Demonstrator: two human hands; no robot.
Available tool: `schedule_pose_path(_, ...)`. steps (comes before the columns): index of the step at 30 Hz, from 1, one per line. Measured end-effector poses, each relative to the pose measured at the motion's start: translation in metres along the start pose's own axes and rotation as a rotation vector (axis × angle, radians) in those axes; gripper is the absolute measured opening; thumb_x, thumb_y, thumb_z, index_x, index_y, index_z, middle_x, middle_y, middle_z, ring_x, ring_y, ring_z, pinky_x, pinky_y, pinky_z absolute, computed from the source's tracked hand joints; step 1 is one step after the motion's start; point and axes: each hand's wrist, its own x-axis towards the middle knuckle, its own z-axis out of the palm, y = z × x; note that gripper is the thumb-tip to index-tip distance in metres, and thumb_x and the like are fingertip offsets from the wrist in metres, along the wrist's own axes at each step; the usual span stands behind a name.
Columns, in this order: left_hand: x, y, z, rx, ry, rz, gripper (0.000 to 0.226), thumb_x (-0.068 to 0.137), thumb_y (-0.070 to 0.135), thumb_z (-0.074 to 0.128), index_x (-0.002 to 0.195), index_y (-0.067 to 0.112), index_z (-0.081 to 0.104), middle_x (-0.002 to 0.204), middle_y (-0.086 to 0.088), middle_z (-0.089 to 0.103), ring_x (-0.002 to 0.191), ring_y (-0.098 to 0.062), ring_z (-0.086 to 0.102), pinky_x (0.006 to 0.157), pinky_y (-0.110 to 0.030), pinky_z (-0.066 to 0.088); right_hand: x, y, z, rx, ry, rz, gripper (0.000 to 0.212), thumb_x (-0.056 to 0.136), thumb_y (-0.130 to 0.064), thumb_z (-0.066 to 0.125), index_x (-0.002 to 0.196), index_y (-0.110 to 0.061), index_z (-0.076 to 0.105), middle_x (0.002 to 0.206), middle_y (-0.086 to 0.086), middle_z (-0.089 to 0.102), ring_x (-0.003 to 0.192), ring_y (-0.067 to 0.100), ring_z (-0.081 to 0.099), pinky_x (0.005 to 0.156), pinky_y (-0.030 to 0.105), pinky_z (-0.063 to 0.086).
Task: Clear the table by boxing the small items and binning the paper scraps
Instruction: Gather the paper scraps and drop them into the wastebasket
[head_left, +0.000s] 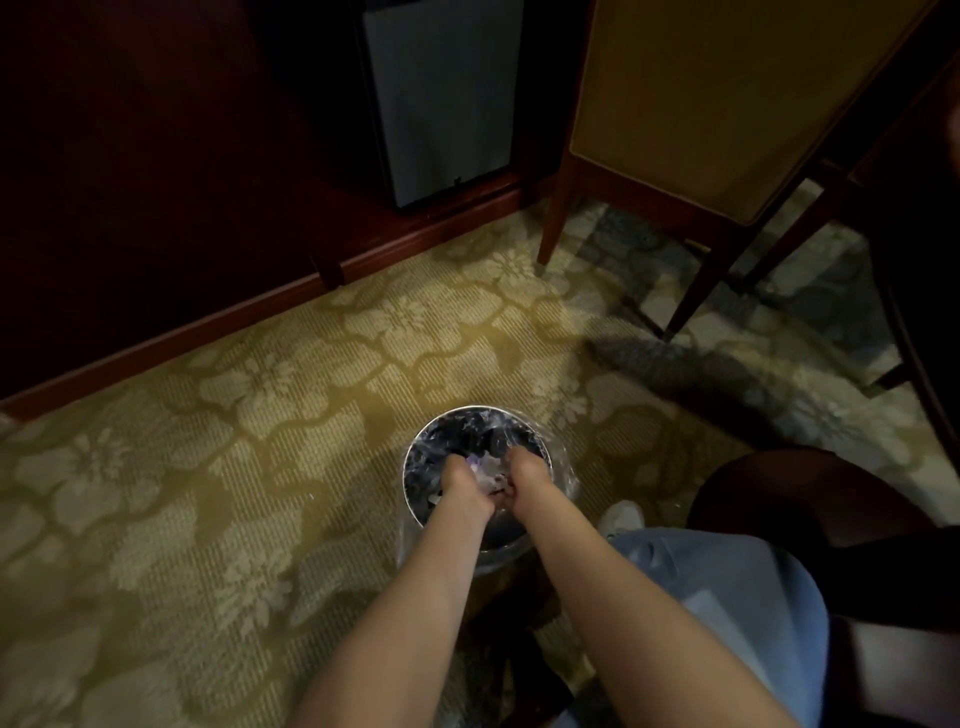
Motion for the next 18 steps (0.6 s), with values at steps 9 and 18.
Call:
schedule_pose_path(9,-0.026,0.0,-0.002,0.044,0.005,0.06,0.044,0.102,0.028,0.028,0.133,0.001,0.044,0.103,-0.018,0.051,0.1,-0.032,0.054,0.077,-0.038,0.039,-0.016,-0.004,-0.011,0.004,-0.009,-0.036,0.028,0.098,-0.022,0.034,0.076,-0.01,0.046,0.064,0.006,0.046,0.05,0.016,0.038,0.043,0.023,0.034)
schedule_pose_path(18,-0.046,0.011,0.005,0.137,-0.08,0.133,0.045,0.1,0.031,0.027,0.137,0.011,0.043,0.128,-0.015,0.049,0.119,-0.028,0.048,0.091,-0.035,0.042,-0.059,-0.023,-0.021,0.027,-0.087,-0.107,0.022,0.099,-0.018,0.03,0.091,-0.012,0.049,0.077,0.006,0.048,0.06,0.016,0.041,0.051,0.027,0.034)
